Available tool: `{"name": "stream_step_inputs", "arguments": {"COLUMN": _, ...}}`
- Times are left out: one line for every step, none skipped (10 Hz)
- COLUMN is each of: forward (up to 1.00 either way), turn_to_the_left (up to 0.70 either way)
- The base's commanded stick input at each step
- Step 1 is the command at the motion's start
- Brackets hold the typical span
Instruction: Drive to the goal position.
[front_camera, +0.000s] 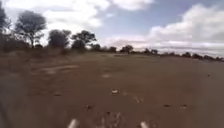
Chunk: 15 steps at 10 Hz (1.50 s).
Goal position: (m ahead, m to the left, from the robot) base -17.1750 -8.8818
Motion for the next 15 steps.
{"name": "stream_step_inputs", "arguments": {"forward": 0.70, "turn_to_the_left": 0.00}}
{"name": "stream_step_inputs", "arguments": {"forward": 0.70, "turn_to_the_left": 0.00}}
{"name": "stream_step_inputs", "arguments": {"forward": 0.70, "turn_to_the_left": 0.00}}
{"name": "stream_step_inputs", "arguments": {"forward": 0.70, "turn_to_the_left": 0.00}}
{"name": "stream_step_inputs", "arguments": {"forward": 0.70, "turn_to_the_left": 0.00}}
{"name": "stream_step_inputs", "arguments": {"forward": 0.70, "turn_to_the_left": 0.00}}
{"name": "stream_step_inputs", "arguments": {"forward": 0.70, "turn_to_the_left": 0.00}}
{"name": "stream_step_inputs", "arguments": {"forward": 0.70, "turn_to_the_left": 0.00}}
{"name": "stream_step_inputs", "arguments": {"forward": 0.70, "turn_to_the_left": 0.00}}
{"name": "stream_step_inputs", "arguments": {"forward": 0.70, "turn_to_the_left": 0.00}}
{"name": "stream_step_inputs", "arguments": {"forward": 0.70, "turn_to_the_left": 0.00}}
{"name": "stream_step_inputs", "arguments": {"forward": 0.70, "turn_to_the_left": 0.00}}
{"name": "stream_step_inputs", "arguments": {"forward": 0.70, "turn_to_the_left": -0.17}}
{"name": "stream_step_inputs", "arguments": {"forward": 0.70, "turn_to_the_left": -0.27}}
{"name": "stream_step_inputs", "arguments": {"forward": 0.70, "turn_to_the_left": -0.27}}
